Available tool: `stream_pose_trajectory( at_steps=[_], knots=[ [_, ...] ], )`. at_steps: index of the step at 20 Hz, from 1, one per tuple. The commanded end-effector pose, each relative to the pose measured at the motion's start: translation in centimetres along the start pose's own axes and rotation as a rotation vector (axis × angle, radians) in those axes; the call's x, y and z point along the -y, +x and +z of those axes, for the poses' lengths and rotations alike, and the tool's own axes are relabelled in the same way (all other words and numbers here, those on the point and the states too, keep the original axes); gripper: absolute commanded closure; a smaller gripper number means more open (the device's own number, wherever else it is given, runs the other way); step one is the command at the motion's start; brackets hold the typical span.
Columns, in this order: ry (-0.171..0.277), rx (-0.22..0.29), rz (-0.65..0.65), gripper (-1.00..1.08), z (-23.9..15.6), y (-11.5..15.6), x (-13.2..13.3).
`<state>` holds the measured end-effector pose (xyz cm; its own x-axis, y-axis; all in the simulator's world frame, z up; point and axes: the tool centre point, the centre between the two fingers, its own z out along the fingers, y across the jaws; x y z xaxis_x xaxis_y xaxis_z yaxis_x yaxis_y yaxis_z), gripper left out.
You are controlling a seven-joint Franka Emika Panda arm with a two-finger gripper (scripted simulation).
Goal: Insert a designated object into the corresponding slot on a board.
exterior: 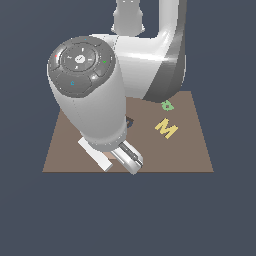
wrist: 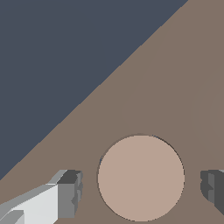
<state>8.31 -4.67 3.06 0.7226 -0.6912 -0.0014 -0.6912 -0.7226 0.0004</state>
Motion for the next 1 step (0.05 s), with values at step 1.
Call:
stream_pose_trajectory(
  at_steps=[1],
  knots=[
    [0.000, 0.000, 0.000, -0.92, 0.00, 0.00, 0.00]
  ],
)
